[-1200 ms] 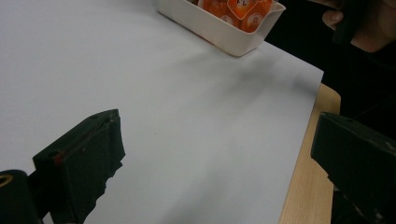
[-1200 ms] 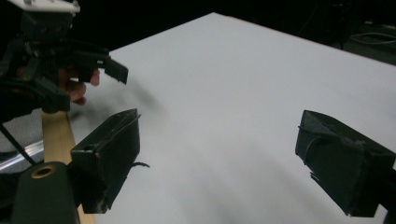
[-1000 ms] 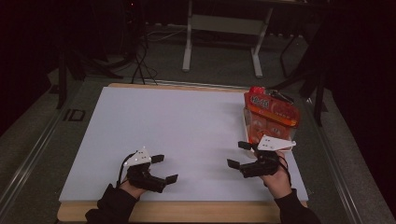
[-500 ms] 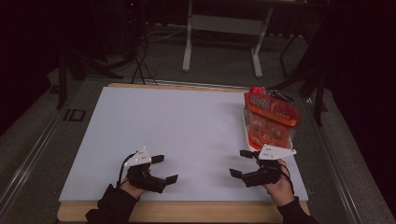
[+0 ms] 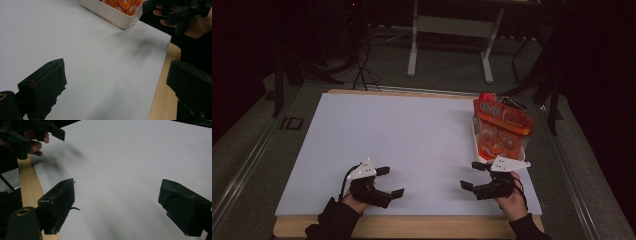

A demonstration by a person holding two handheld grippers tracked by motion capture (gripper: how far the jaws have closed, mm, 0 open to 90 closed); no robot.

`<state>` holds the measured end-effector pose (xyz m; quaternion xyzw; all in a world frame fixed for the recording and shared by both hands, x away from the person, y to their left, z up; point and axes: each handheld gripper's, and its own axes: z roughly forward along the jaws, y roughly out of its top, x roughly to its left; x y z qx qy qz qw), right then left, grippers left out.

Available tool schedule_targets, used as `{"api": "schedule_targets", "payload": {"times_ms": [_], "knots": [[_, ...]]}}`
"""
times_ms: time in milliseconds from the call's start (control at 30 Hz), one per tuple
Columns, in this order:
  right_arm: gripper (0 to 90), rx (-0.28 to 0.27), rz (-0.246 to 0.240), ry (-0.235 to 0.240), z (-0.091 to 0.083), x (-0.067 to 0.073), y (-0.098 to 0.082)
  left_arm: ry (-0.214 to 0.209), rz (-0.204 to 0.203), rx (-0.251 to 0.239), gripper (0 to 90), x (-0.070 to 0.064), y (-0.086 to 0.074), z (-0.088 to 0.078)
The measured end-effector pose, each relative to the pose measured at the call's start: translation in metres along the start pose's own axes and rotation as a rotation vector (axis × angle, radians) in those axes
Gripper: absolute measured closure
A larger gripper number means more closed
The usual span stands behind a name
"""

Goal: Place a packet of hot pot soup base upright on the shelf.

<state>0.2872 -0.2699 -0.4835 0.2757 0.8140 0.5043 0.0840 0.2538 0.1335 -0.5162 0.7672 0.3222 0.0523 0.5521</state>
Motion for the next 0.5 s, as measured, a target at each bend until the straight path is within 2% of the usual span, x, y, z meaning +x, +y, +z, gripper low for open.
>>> {"api": "schedule_targets", "payload": {"times_ms": [200,500], "knots": [[13.5,-0.014,-0.027,-0.004,0.0007,-0.0015,-0.0005,0.001,0.004,0.009,2.7,0.0002,-0.0022,0.0019],[13.5,-0.009,-0.019,-0.001,0.0022,-0.0056,-0.0027,-0.003,0.006,0.009,2.7,0.0022,-0.0042,0.0034]]}}
